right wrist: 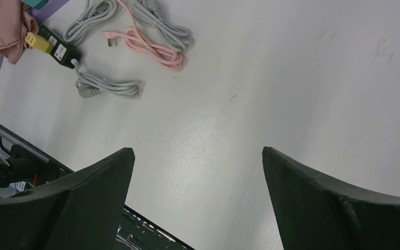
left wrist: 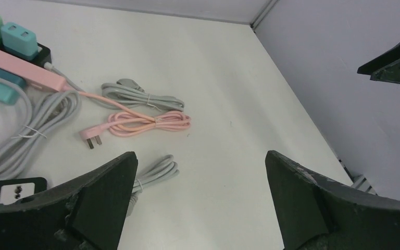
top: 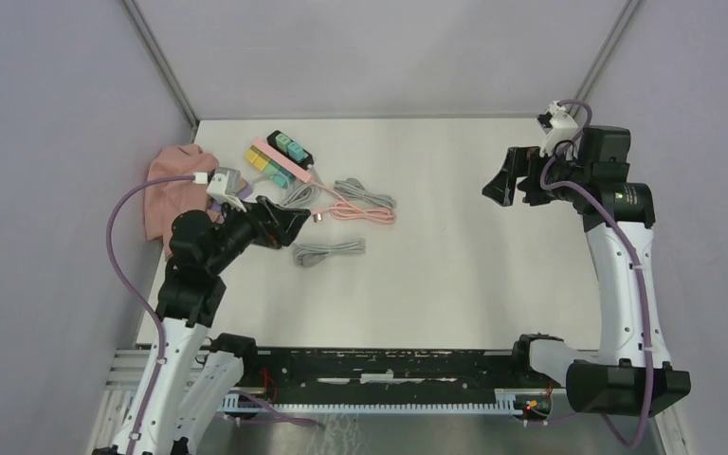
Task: Pull the plug off the socket
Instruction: Move the socket to the center of the board.
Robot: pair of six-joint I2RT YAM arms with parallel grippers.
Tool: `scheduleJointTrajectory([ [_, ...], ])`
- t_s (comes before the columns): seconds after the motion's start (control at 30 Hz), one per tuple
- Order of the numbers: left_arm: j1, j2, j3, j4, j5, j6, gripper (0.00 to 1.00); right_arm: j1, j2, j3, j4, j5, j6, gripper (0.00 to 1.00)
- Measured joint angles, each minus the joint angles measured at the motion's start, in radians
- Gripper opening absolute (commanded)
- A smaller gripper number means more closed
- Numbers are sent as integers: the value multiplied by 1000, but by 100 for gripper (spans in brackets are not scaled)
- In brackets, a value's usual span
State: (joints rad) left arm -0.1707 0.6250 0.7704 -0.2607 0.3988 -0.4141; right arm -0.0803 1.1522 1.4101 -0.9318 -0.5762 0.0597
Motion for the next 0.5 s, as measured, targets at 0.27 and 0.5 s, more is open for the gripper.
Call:
scheduleJointTrajectory([
  [0.27,-53,39,-52,54,43,-70,95,0,1,-63,47,-14,11,100],
  [0.5,-379,128,-58,51,-113,-42,94,18,4,-135,55,-177,-167,100],
])
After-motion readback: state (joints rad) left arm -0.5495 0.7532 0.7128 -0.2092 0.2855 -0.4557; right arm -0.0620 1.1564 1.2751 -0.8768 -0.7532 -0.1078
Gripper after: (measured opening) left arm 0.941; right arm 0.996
